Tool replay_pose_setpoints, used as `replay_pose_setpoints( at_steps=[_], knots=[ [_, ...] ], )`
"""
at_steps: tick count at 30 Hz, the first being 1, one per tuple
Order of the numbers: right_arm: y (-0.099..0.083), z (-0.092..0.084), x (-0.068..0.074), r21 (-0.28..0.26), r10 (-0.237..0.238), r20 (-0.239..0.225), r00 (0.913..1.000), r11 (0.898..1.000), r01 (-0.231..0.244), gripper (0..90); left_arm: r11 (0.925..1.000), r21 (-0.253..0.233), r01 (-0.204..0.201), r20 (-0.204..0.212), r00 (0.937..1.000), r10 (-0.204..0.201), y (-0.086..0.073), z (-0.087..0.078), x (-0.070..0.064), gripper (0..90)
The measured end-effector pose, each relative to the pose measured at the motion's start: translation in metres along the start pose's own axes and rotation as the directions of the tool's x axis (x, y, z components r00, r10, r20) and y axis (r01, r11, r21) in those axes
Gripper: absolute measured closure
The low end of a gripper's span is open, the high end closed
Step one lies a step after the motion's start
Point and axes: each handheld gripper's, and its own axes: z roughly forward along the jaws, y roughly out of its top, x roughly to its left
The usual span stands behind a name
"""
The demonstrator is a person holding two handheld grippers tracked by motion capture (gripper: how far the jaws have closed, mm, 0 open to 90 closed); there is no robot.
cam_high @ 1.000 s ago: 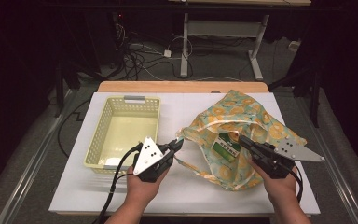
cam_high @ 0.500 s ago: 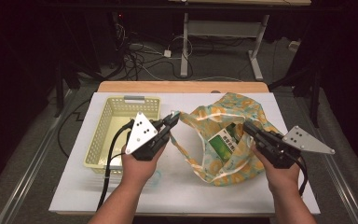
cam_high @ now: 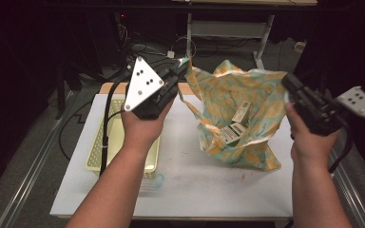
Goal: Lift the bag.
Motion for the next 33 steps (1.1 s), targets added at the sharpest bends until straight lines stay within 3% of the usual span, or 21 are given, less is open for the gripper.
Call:
replay_pose_setpoints(
  at_steps=[4,9,12,15,18,20,22,24,25,27,31,33],
  knots=[
    [0.017,-0.006,-0.012,-0.036,-0.001,0.034,0.9994,0.999,0.002,90.0,0.9994,0.034,0.004,-0.001,1.0,-0.004,-0.003,0.01,0.003,86.1],
    [-0.003,-0.002,-0.021,0.041,-0.012,0.058,0.9982,0.999,0.01,90.0,0.9905,0.13,0.044,-0.005,0.999,-0.044,-0.042,0.022,0.003,85.9],
    [-0.024,0.0,-0.026,0.093,-0.004,0.076,0.9971,0.996,-0.004,90.0,0.9766,0.196,0.089,-0.011,0.996,-0.089,-0.07,0.026,0.005,85.8],
    [-0.043,0.005,-0.035,0.158,-0.009,0.108,0.9941,0.987,-0.008,90.0,0.9597,0.259,0.108,-0.006,0.9939,-0.11,-0.094,0.026,0.004,84.4],
    [-0.06,0.013,-0.043,0.235,-0.025,0.142,0.9896,0.972,-0.009,90.0,0.9465,0.294,0.132,0.011,0.9898,-0.142,-0.111,0.022,0.0,77.8],
    [-0.071,0.016,-0.049,0.272,-0.026,0.156,0.9875,0.962,-0.017,90.0,0.9383,0.316,0.14,0.029,0.9872,-0.157,-0.119,0.017,-0.005,68.8],
    [-0.08,0.019,-0.053,0.307,-0.029,0.167,0.9855,0.951,-0.024,90.0,0.9276,0.331,0.173,0.045,0.9791,-0.198,-0.125,0.011,-0.009,59.4],
    [-0.089,0.022,-0.056,0.336,-0.03,0.174,0.9844,0.941,-0.03,90.0,0.9257,0.332,0.181,0.056,0.976,-0.211,-0.13,0.005,-0.015,50.9],
    [-0.093,0.023,-0.057,0.348,-0.03,0.18,0.9832,0.937,-0.035,90.0,0.9191,0.342,0.195,0.066,0.9709,-0.23,-0.132,0.001,-0.019,46.2],
    [-0.101,0.024,-0.06,0.374,-0.033,0.186,0.982,0.927,-0.04,90.0,0.9133,0.35,0.208,0.088,0.9634,-0.253,-0.136,-0.006,-0.025,39.9],
    [-0.117,0.027,-0.066,0.43,-0.031,0.195,0.9802,0.901,-0.057,90.0,0.9011,0.357,0.246,0.125,0.9434,-0.307,-0.147,-0.02,-0.038,27.2],
    [-0.124,0.028,-0.068,0.451,-0.036,0.197,0.9797,0.89,-0.058,90.0,0.8931,0.354,0.278,0.138,0.9291,-0.343,-0.153,-0.027,-0.043,21.1]
  ],
)
